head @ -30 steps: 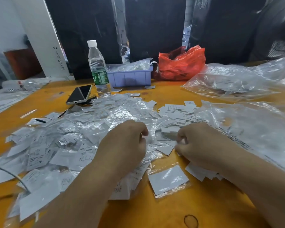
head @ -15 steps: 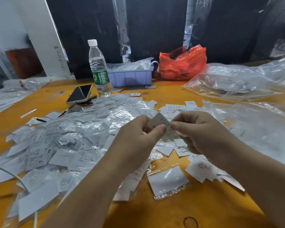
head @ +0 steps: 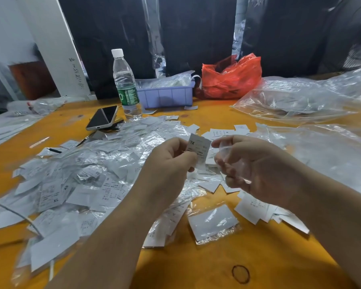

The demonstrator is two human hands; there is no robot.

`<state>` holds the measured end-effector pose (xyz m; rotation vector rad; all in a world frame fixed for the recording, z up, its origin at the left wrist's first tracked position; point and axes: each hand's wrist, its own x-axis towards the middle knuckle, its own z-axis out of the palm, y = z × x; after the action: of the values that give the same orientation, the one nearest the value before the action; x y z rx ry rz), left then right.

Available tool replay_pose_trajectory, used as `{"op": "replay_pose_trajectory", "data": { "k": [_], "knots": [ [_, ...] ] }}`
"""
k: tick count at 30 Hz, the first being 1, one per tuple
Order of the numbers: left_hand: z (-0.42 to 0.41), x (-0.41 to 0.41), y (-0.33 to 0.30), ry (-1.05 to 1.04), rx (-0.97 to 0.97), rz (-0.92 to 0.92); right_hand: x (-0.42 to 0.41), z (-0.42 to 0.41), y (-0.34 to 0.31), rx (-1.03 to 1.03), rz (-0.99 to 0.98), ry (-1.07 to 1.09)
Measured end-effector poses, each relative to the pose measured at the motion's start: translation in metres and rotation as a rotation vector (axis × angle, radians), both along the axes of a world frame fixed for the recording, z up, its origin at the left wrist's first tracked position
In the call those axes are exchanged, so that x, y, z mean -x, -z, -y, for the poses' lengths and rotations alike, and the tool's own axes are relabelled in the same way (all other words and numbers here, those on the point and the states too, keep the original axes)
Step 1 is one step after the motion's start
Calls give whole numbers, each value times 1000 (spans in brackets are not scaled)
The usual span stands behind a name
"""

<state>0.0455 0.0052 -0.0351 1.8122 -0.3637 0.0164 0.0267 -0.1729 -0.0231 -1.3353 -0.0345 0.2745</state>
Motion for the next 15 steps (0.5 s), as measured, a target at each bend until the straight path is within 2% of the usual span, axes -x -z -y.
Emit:
{"op": "replay_pose_trajectory", "data": {
  "k": [5,8,13,15],
  "knots": [
    [0,2,2,-86,-158,196,-2,-2,3,-4,34,-26],
    [4,6,-2,-73,-190,226,-3,-3,4,38,26,-25],
    [9,10,-3,38,-249,163,-1,-7,8,381,193,-7],
    [8,9,-1,61,-292,166,2,-8,8,429,246,-27]
  ]
}}
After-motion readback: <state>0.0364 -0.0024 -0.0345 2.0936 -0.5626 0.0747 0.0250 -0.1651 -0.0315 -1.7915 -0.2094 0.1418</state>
